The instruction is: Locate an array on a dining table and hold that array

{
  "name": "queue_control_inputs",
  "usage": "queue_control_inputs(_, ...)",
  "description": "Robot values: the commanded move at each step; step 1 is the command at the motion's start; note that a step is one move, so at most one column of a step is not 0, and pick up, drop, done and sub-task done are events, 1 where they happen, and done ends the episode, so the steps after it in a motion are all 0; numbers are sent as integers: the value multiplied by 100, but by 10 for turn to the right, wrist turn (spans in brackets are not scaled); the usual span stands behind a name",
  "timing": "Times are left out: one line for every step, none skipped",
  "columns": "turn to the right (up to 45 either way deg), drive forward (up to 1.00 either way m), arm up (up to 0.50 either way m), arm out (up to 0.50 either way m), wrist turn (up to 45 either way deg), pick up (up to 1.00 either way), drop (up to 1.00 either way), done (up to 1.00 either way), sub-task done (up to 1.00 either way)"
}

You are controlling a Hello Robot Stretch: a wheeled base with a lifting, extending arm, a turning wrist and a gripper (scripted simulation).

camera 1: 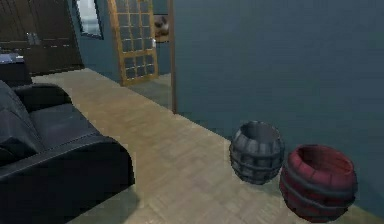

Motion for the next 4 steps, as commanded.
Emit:
queue_control_inputs(-60,0,0,0,0,0,0,0,0)
queue_control_inputs(0,100,0,0,0,0,0,0,0)
queue_control_inputs(0,50,0,0,0,0,0,0,0)
queue_control_inputs(-240,0,0,0,0,0,0,0,0)
